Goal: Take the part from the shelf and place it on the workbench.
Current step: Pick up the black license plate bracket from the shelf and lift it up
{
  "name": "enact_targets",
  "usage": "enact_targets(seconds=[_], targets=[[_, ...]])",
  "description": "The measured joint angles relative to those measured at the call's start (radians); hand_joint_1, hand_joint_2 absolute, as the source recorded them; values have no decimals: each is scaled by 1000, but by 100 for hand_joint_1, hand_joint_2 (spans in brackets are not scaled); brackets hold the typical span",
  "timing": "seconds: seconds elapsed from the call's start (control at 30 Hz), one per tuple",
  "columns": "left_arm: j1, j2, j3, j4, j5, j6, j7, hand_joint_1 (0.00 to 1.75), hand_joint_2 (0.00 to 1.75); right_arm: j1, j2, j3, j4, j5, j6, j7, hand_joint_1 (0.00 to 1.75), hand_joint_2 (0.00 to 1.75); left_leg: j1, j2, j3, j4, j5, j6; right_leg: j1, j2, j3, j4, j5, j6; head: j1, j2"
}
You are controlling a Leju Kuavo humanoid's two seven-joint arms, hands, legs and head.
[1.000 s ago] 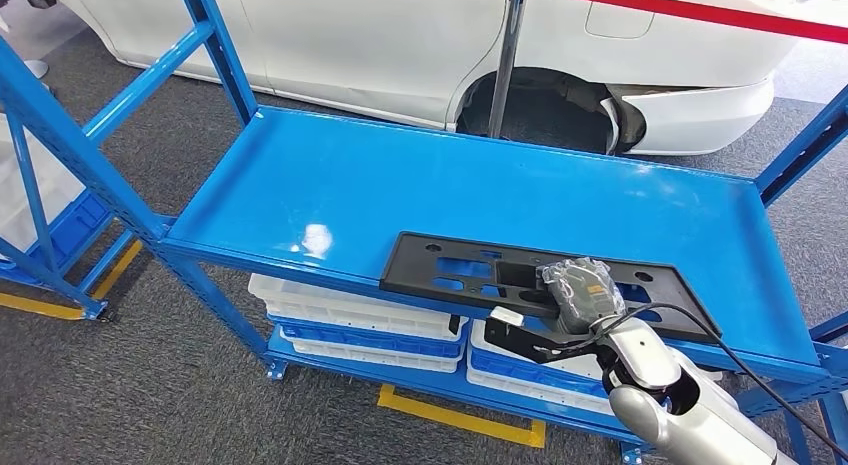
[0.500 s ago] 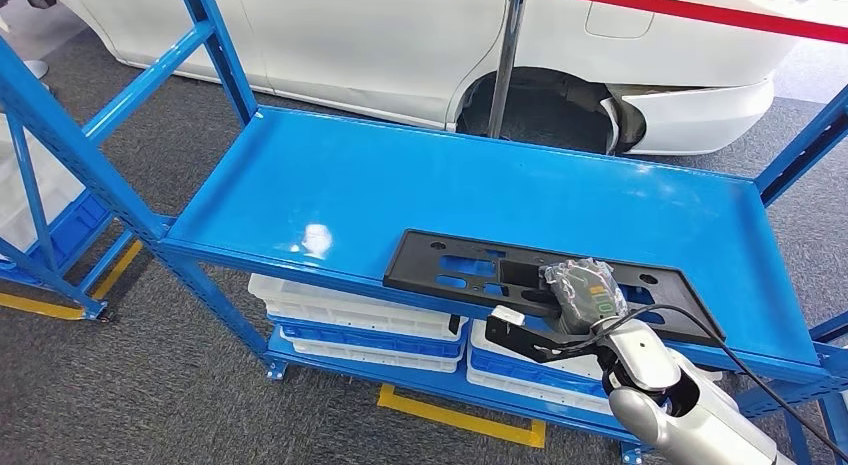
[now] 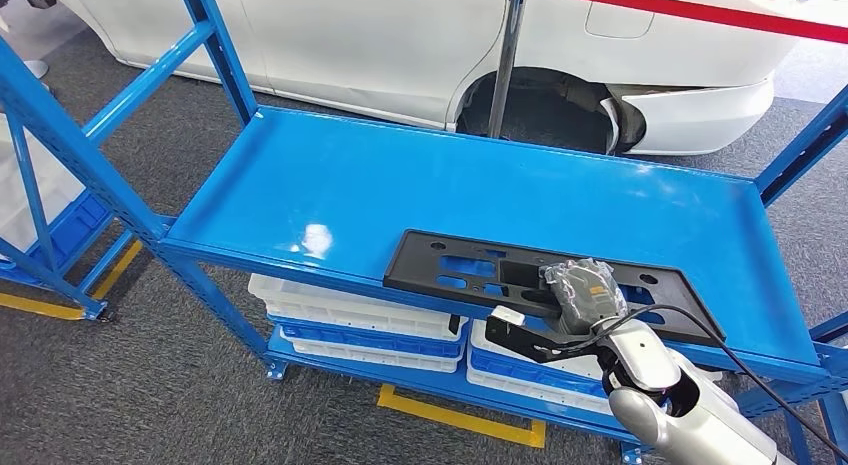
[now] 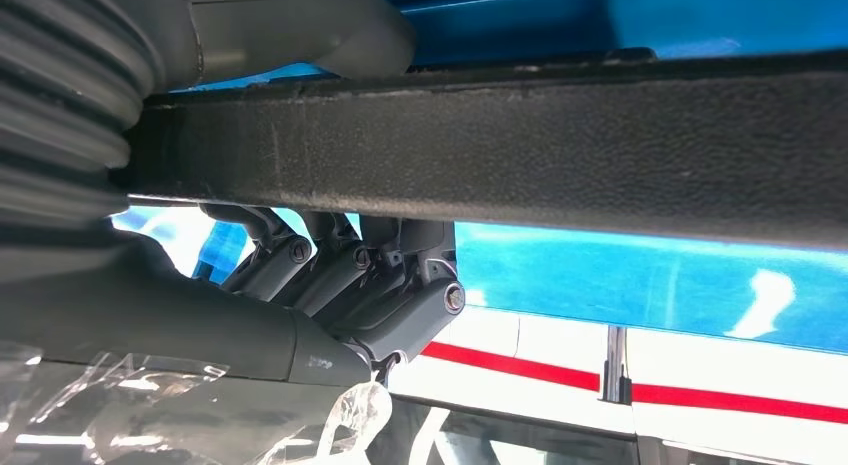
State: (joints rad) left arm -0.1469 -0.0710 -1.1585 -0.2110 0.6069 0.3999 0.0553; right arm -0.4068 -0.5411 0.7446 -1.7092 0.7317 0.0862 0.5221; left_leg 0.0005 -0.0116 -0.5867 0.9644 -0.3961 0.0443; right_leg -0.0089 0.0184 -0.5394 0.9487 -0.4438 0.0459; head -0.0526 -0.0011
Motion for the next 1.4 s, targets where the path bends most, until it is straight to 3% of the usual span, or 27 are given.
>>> enact_targets(seconds=[0.7, 0.9, 1.4], targets=[[0, 0, 0, 0, 0, 0, 0, 0, 175, 0, 0, 0, 0, 4, -2, -2, 175, 175, 0, 0, 0, 0, 0, 0, 0, 0, 0, 0, 0, 0, 0, 0], [-5, 0, 0, 0, 12, -24, 3, 0, 175, -4, 4, 0, -31, 167, -101, -57, 175, 175, 0, 0, 0, 0, 0, 0, 0, 0, 0, 0, 0, 0, 0, 0], [-6, 0, 0, 0, 12, -25, 4, 0, 175, -5, 7, 0, -78, 179, -100, -57, 175, 175, 0, 0, 0, 0, 0, 0, 0, -1, 0, 0, 0, 0, 0, 0]])
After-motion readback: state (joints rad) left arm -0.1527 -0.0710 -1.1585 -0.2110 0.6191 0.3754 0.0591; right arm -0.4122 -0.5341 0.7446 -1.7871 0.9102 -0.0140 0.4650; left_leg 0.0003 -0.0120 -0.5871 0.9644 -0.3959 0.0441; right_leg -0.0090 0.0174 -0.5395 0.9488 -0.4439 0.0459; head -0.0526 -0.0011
